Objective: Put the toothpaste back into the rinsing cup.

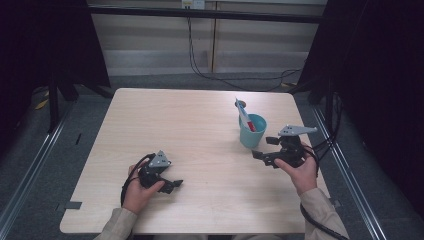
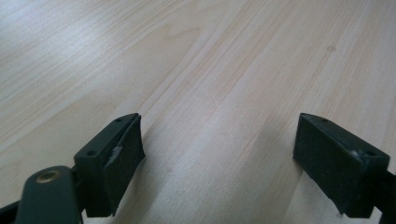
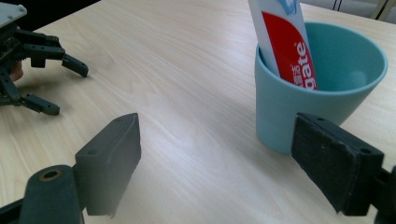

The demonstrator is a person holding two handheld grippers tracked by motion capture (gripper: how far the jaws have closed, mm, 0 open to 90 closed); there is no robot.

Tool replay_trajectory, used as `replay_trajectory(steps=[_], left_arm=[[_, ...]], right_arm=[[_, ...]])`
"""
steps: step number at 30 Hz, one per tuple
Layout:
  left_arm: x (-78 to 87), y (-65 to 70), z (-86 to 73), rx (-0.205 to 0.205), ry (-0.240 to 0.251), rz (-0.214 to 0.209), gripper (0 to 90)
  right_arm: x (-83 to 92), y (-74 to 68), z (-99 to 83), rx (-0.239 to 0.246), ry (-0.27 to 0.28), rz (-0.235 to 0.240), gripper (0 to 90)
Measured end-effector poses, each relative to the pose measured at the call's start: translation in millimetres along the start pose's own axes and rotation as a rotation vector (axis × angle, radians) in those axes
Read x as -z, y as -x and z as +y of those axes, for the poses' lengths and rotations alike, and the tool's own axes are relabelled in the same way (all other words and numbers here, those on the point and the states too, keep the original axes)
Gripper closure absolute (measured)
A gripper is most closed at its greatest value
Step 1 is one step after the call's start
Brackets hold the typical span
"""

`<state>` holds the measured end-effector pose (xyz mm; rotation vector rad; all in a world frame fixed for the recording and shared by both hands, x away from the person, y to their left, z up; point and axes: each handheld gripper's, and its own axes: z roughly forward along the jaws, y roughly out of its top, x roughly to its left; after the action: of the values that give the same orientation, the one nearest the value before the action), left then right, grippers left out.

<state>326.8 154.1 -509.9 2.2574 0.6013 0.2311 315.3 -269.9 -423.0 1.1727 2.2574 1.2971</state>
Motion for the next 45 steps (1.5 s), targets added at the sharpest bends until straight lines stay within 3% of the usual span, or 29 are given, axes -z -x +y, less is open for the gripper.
replay_trajectory(steps=[22,33,45], left_arm=[[-0.2,0.2,0.0,0.005,0.004,0.001,15.4],[-0.1,0.1,0.0,0.002,0.001,0.0,15.4],[-0.5,0.5,-0.1,0.011,0.004,-0.002,15.3]], right_arm=[[-4.0,-5.5,-49.4,0.028,-0.065,0.024,14.8],[-4.0,-3.5,-69.8,0.019,-0.092,0.012,14.8],[-11.0,-5.0,-86.9,0.045,-0.142,0.001,14.8]])
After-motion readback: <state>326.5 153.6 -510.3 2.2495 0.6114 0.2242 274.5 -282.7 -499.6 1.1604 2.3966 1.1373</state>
